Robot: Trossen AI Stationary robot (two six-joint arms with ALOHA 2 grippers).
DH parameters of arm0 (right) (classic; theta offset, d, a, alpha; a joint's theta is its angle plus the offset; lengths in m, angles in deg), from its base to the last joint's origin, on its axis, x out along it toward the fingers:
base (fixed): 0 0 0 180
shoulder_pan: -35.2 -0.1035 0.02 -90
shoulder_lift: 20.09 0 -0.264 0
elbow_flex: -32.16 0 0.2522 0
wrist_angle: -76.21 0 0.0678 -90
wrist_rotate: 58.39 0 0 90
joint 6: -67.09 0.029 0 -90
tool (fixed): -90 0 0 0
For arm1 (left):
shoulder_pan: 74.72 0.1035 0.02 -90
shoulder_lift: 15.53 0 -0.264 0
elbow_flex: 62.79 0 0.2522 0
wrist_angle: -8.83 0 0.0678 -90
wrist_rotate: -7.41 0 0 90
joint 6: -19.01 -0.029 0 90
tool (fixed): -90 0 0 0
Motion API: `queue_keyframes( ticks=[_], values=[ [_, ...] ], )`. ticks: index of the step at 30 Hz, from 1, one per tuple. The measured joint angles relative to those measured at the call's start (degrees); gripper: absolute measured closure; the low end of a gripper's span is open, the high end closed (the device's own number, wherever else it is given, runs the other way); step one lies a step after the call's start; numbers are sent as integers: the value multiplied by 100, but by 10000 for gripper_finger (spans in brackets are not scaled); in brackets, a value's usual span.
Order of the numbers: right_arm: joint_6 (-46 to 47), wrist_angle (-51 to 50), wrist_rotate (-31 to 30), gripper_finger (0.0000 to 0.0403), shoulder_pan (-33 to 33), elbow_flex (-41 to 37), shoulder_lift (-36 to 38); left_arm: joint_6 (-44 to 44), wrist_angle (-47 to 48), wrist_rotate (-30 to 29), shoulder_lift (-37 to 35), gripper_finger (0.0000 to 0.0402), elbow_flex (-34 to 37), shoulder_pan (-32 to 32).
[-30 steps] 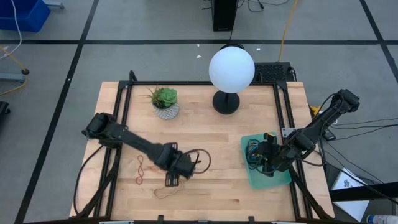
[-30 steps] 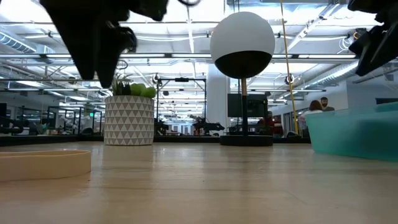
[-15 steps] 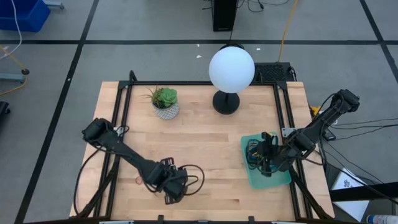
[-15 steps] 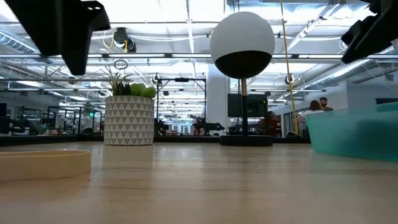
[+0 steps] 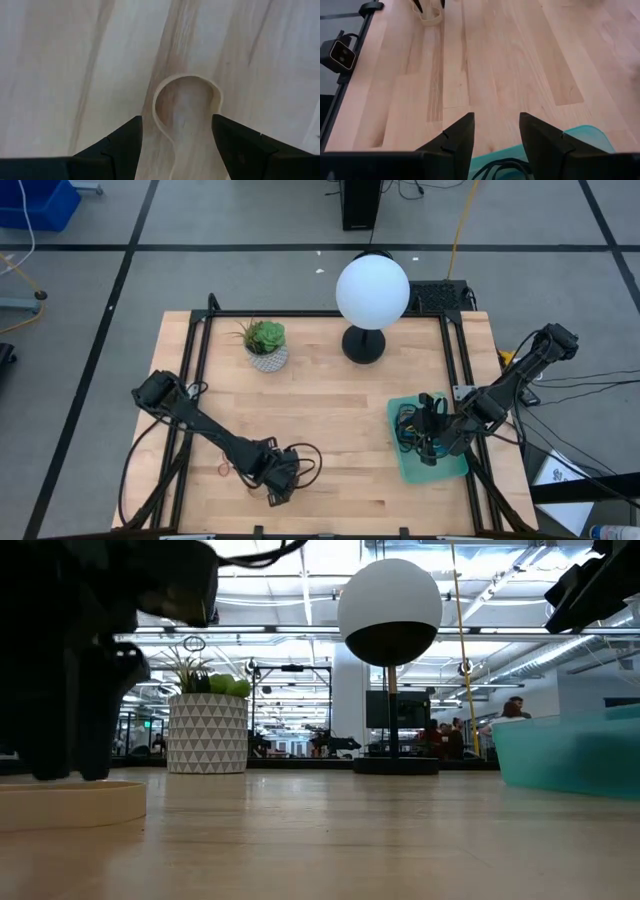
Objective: Pick and place rubber bands into bin
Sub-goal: Put the white rubber band into the bin
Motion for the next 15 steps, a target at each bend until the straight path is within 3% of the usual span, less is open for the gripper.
queue_keyframes(
  ticks=[8, 15],
  values=[
    [-27, 0, -4, 254, 0, 0, 0, 22, -321, -12, -1, 166, 432, -7],
    [-26, -2, -9, 251, 0, 0, 0, 89, -337, -60, -15, 249, 514, -2]
  ],
)
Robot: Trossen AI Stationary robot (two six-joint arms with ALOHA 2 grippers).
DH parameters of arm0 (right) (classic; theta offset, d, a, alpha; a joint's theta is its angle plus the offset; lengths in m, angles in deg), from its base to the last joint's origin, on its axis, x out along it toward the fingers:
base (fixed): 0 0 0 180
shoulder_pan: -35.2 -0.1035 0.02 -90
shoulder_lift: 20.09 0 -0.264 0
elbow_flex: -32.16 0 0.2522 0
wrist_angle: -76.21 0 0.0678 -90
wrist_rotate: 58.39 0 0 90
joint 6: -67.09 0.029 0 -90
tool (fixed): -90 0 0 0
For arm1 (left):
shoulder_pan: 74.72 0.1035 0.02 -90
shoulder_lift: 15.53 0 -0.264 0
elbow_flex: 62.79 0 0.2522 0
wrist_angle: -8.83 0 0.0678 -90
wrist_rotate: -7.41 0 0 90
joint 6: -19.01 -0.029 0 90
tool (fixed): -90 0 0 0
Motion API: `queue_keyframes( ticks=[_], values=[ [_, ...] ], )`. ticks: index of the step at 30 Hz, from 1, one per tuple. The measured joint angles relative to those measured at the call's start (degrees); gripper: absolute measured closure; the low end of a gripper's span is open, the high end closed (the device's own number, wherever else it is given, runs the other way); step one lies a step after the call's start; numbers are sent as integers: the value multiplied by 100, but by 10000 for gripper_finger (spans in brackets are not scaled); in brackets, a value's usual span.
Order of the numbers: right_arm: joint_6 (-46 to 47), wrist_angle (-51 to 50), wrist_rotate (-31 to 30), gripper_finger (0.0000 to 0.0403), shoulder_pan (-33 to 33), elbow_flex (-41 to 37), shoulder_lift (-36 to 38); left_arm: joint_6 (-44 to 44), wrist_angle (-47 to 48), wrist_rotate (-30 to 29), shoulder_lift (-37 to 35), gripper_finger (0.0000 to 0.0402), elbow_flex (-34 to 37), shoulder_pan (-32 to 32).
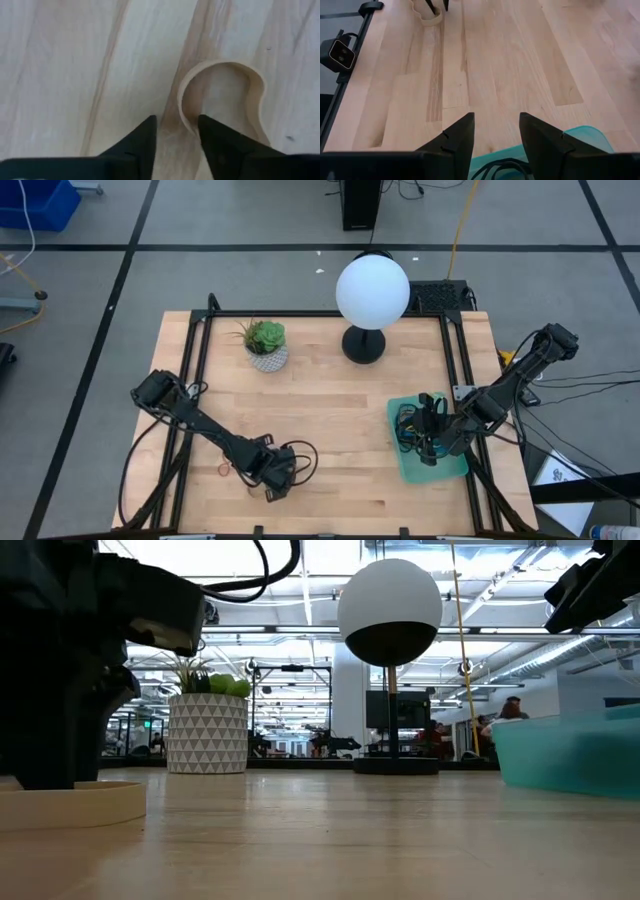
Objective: Pick and place rubber bands into bin
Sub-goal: Put the white rubber band into the bin
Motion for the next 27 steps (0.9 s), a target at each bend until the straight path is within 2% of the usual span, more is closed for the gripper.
queue_keyframes(
  ticks=[10, 18, 22, 27],
  values=[
    [0, 2, -2, 254, 0, 0, 0, -136, -41, 51, 0, 389, 10, 2],
    [40, 152, 7, 250, 0, 0, 0, -855, -46, 238, -33, 394, -289, 29],
    [-134, 873, 11, 252, 0, 0, 0, -1466, -42, -71, -39, 390, -673, 176],
    [-1101, 1982, 30, 252, 0, 0, 0, -2476, -407, -571, -46, 395, -1081, 403]
  ],
)
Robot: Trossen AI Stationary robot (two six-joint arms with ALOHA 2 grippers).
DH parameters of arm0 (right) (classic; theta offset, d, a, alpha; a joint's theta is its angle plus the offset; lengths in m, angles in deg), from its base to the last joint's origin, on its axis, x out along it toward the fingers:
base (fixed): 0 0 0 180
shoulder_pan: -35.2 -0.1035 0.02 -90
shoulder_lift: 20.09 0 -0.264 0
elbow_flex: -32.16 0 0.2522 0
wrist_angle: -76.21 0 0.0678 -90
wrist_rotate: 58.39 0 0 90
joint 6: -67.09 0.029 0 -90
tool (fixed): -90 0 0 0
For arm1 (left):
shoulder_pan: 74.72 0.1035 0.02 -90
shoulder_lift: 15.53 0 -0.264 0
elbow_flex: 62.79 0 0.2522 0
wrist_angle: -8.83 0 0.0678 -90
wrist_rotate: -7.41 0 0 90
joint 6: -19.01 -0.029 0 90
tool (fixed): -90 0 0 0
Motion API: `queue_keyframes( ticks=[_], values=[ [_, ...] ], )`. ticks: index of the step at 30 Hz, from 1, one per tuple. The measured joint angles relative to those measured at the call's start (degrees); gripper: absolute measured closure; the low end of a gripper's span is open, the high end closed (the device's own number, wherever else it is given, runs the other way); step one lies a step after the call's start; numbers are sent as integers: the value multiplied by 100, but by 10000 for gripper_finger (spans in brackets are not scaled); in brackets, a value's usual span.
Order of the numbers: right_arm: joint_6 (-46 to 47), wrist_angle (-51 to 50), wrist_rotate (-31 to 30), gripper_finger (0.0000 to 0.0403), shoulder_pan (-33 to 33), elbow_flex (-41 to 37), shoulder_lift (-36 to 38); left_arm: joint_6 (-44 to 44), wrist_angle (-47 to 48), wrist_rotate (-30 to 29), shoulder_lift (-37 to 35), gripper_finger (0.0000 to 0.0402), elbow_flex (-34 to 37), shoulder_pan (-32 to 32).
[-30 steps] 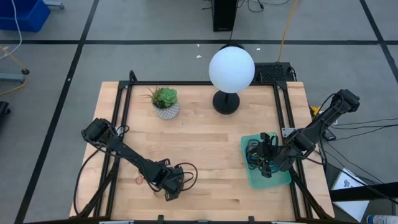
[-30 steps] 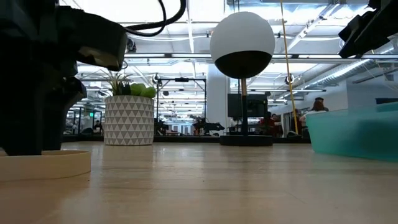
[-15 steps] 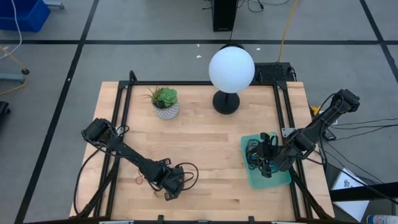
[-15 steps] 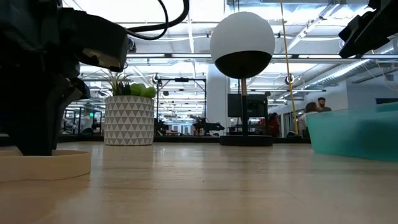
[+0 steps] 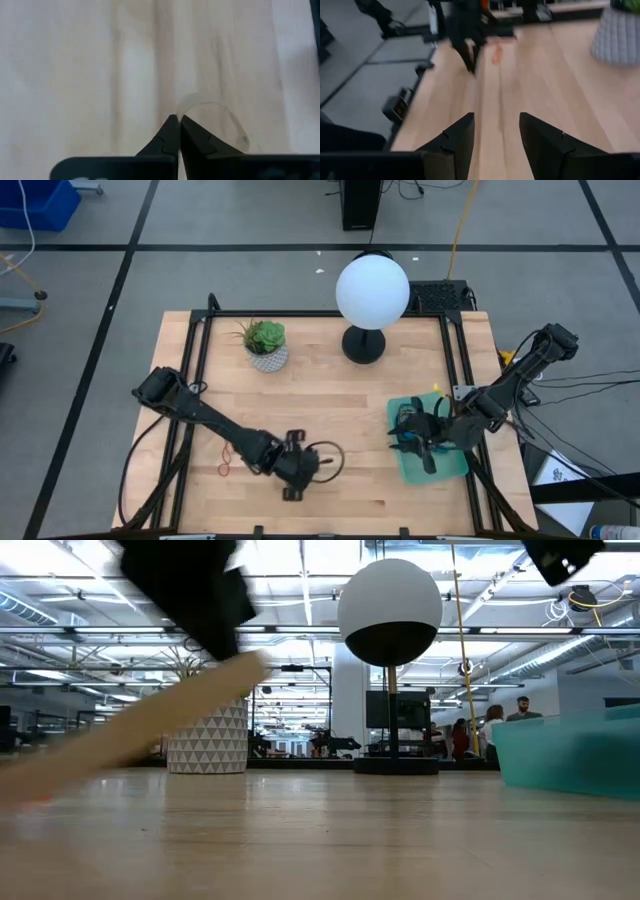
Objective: Pick and place rubber bands into bin
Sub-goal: Put the white rubber band into the bin
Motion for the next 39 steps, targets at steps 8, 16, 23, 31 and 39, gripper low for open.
queue_keyframes(
  ticks=[8, 16, 23, 31, 39],
  values=[
    [-252, 667, 5, 256, 0, 0, -246, -1422, -855, -1116, -9, 391, -615, 378],
    [-293, 1251, -8, 257, 0, 0, -1047, -2497, -2171, -1229, -9, 380, -697, 665],
    [-1015, 2340, -23, 257, 64, 0, -1798, -2700, -2424, -1230, -9, 395, -695, 766],
    [-1153, 2998, 23, 257, 394, -2, -2364, -2676, -2623, -1227, -9, 386, -693, 746],
    [-1173, 3563, 940, 292, 566, -2, -2559, -2707, -2629, -1230, -9, 374, -690, 794]
  ],
)
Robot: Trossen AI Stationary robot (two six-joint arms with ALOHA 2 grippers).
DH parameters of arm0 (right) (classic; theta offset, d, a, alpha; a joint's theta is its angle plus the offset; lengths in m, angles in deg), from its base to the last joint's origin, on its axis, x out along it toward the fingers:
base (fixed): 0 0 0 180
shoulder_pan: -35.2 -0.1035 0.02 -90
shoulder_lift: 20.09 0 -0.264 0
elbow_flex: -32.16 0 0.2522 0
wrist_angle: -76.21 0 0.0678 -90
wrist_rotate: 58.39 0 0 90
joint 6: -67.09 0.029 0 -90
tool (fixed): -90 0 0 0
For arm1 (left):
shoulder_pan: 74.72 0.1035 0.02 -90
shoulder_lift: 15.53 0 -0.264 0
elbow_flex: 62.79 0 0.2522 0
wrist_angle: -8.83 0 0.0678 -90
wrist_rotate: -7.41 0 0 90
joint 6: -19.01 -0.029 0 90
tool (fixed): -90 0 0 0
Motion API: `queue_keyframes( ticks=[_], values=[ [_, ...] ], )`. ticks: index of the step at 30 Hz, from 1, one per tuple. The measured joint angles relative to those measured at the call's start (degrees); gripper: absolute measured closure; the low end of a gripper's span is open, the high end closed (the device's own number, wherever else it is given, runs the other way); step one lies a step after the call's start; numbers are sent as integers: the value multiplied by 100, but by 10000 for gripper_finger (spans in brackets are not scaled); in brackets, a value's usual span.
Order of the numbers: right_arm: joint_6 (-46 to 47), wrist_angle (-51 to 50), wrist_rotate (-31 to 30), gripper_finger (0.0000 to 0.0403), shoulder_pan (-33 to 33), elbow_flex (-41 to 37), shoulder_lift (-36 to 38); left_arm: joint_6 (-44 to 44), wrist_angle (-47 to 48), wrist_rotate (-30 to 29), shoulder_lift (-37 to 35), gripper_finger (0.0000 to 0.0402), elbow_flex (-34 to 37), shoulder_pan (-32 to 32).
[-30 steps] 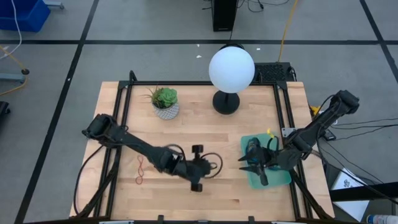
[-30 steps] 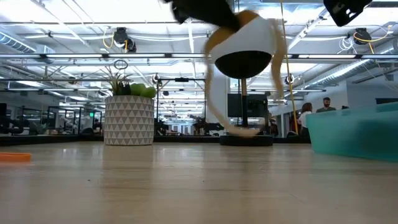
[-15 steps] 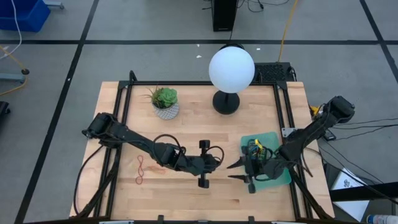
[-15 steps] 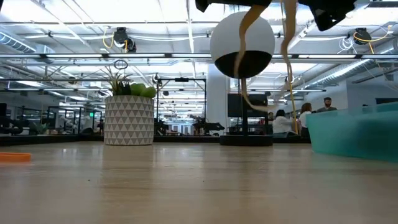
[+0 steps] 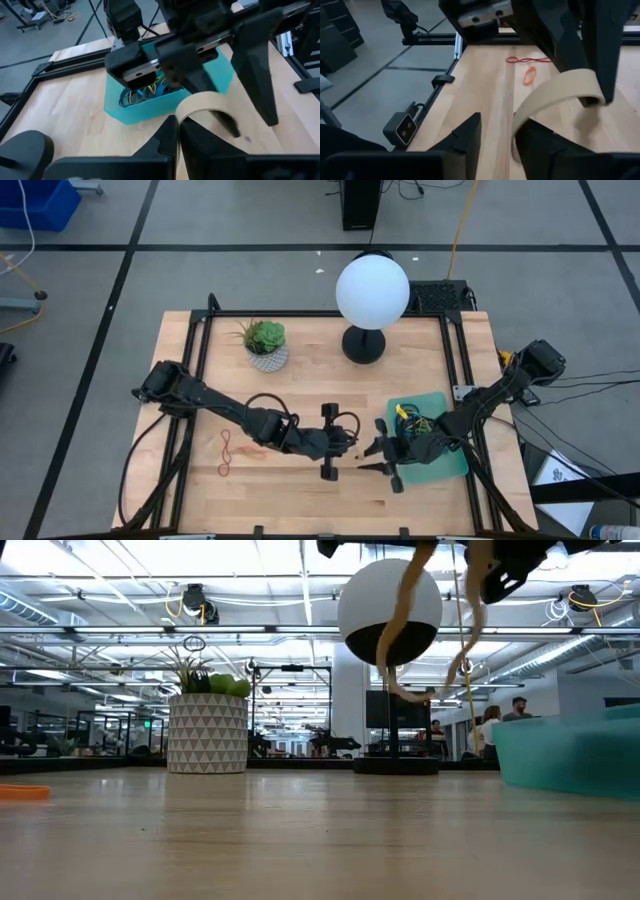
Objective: Pick and place rubber bands into bin
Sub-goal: Put the white rubber band into the bin
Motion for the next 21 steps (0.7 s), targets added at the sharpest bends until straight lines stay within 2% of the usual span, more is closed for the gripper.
queue_keyframes(
  ticks=[9, 21],
  values=[
    [-378, -39, 116, 396, 0, 0, 0, 57, 17, 0, 0, 395, 0, 0],
    [-427, -24, 112, 401, 0, 0, 0, 248, 22, 0, 0, 301, 0, 0]
  ],
)
